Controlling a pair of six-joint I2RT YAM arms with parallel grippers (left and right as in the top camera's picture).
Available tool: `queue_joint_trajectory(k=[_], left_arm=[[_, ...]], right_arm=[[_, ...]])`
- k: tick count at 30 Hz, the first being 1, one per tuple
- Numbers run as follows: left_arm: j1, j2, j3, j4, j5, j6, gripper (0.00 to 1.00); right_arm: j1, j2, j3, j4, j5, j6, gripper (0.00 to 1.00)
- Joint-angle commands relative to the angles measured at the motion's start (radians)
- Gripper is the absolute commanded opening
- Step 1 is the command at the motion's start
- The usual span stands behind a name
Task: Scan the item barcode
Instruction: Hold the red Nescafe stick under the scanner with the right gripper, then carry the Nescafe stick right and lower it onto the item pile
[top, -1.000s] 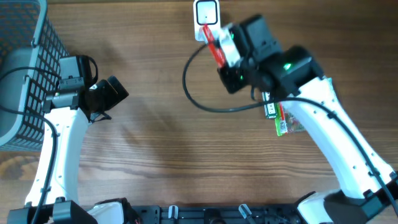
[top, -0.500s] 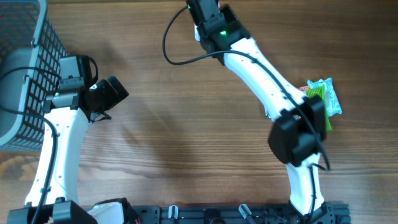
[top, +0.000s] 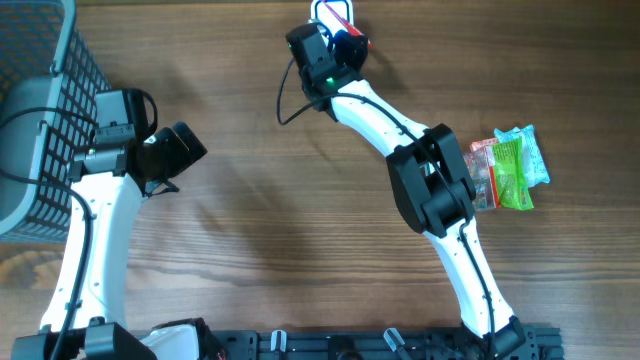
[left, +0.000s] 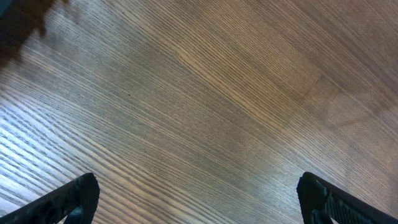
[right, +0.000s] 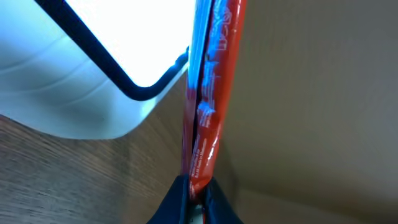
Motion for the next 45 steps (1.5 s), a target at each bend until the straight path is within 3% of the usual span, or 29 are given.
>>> queue_joint_trajectory(k=[1, 6, 14, 18, 20, 21, 23, 26, 30, 37, 38, 39, 40, 41, 45], left_arm=[[0.005, -0.004, 0.008, 0.001, -0.013, 0.009, 1.00], [0.005, -0.004, 0.008, 0.001, -0.013, 0.009, 1.00], [0.005, -0.004, 0.008, 0.001, -0.013, 0.009, 1.00], [0.005, -0.004, 0.008, 0.001, -0.013, 0.009, 1.00], [0.005, -0.004, 0.008, 0.001, -0.013, 0.009, 1.00], [0.005, -0.004, 0.008, 0.001, -0.013, 0.009, 1.00], [0.005, -0.004, 0.008, 0.001, -0.013, 0.009, 1.00], [0.005, -0.004, 0.008, 0.001, -0.013, 0.010, 1.00], [0.005, -0.004, 0.008, 0.001, -0.013, 0.009, 1.00], [0.005, -0.004, 0.008, 0.001, -0.013, 0.009, 1.00], [0.005, -0.004, 0.008, 0.001, -0.013, 0.010, 1.00], [0.005, -0.004, 0.008, 0.001, -0.013, 0.009, 1.00], [0.005, -0.004, 0.008, 0.001, -0.013, 0.009, 1.00], [0.005, -0.004, 0.008, 0.001, -0.013, 0.009, 1.00], [0.005, -0.004, 0.008, 0.001, -0.013, 0.009, 1.00]], right_arm=[[0.008, 0.008, 0.000, -0.054, -0.002, -0.097, 0.04], [0.008, 0.008, 0.000, -0.262, -0.159, -0.099, 0.04], [0.005, 0.002, 0.000, -0.279, -0.160, -0.079, 0.05], [0.001, -0.113, 0.000, -0.275, -0.163, 0.043, 0.04], [0.001, -0.215, 0.000, -0.298, -0.164, 0.183, 0.04], [0.001, -0.300, 0.000, -0.380, -0.169, 0.332, 0.04], [0.001, -0.410, 0.000, -0.603, -0.248, 0.509, 0.04], [-0.047, -0.528, 0.000, -0.986, -0.567, 0.830, 0.04], [-0.171, -0.523, -0.124, -1.217, -0.732, 0.990, 0.05], [-0.294, -0.523, -0.496, -1.138, -0.729, 1.051, 0.06], [-0.294, -0.523, -0.550, -1.087, -0.731, 1.052, 0.14], [-0.294, -0.523, -0.571, -1.065, -0.732, 1.051, 0.55], [-0.294, -0.523, -0.573, -1.061, -0.731, 1.050, 0.87], [-0.294, -0.523, -0.572, -1.060, -0.728, 1.050, 1.00], [-0.295, -0.524, -0.565, -1.054, -0.729, 1.050, 1.00]])
